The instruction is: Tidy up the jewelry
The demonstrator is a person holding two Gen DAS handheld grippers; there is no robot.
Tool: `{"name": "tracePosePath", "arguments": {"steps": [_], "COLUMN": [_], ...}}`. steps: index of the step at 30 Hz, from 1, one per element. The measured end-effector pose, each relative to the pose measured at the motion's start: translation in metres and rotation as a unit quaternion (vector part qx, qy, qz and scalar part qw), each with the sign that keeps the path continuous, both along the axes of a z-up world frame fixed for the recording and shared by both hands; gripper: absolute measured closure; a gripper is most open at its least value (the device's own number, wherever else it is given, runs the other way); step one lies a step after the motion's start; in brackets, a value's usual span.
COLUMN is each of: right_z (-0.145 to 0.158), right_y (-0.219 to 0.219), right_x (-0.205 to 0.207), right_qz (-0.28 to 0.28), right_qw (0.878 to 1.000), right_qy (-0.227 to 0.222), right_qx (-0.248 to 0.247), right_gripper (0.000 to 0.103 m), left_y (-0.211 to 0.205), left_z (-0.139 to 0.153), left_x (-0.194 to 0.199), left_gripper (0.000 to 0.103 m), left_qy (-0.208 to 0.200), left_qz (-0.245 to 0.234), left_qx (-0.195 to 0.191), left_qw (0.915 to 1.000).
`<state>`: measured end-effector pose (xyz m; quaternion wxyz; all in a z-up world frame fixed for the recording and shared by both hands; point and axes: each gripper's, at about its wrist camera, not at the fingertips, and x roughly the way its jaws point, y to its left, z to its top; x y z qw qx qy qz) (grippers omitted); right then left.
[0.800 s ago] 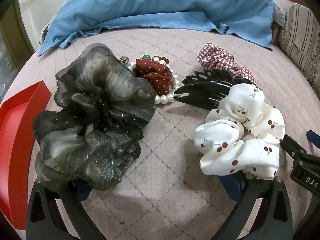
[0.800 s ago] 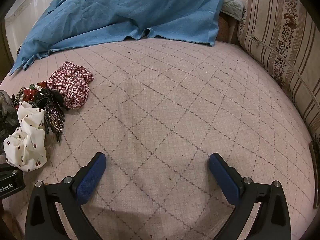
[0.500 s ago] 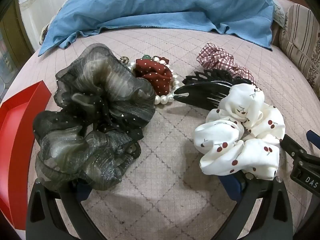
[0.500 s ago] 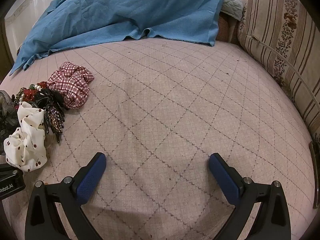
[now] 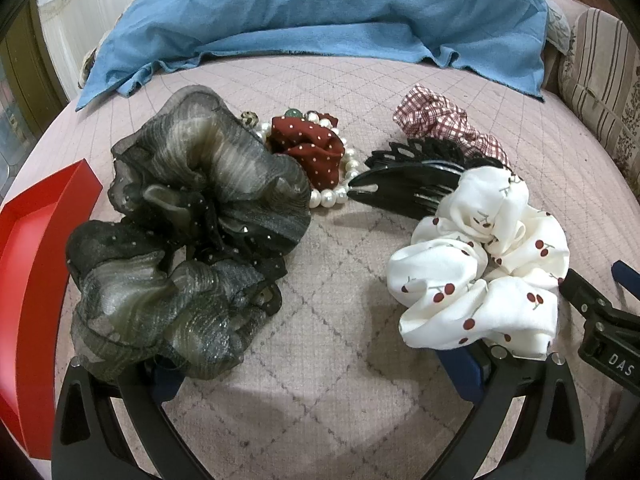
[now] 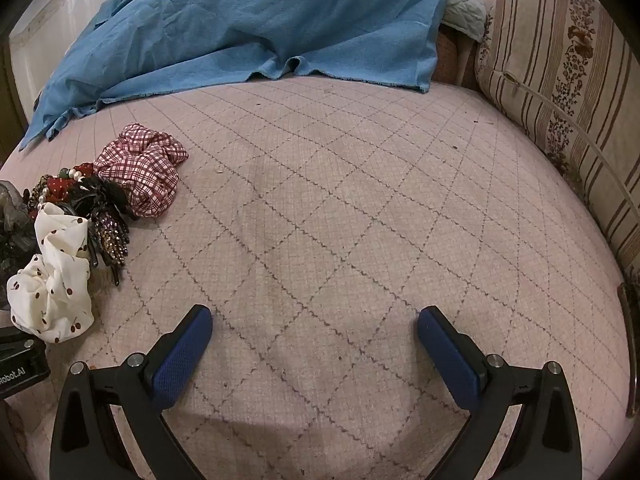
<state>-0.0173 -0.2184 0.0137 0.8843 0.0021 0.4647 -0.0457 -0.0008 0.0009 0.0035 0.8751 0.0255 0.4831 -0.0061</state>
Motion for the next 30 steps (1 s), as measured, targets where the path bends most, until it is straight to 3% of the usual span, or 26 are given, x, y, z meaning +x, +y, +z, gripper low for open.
{"name": "tracePosePath", "arguments": {"steps": [6,10,17,20,30], "right_z": [0.001,0.003,0.013,0.021,0.087], "right_y": [-0.003,0.000,0.010,0.013,0.038], "right_x": [-0.001,-0.011,-0.039,-0.053,-0.098], "right_qz": [-0.007,-0.015,-0.027,-0.035,-0.037], "right_qw": [0.999,0.999,0.999,0.999,0.997], "right_qy": [0.024,0.042,0.039,0.037,-0.060], "right_qx": [0.023,0.025,0.003,0.018,0.021], "right_gripper": [0.000,0.000,0.000,0.000,0.000], "left_y": [0.006,0.015,0.033,0.047,0.065], "left_z": [0.006,0.017,0.061,0.084,0.140], "left_x": [-0.007,-0.026,-0.082,-0.100,-0.144], "left_gripper": [0.000,0.000,0.000,0.000,0.000], "left_qy": [0.030,0.048,-0.043,-0.081,-0.170], "left_qz": [-0.051,-0.043,-0.028,-0.011,0.024], "left_qx": [-0.010,-0.020,-0.009,-0.007,0.023], "left_qw": [0.9982,0.9977,0.9987,0.9966,0.9848]}}
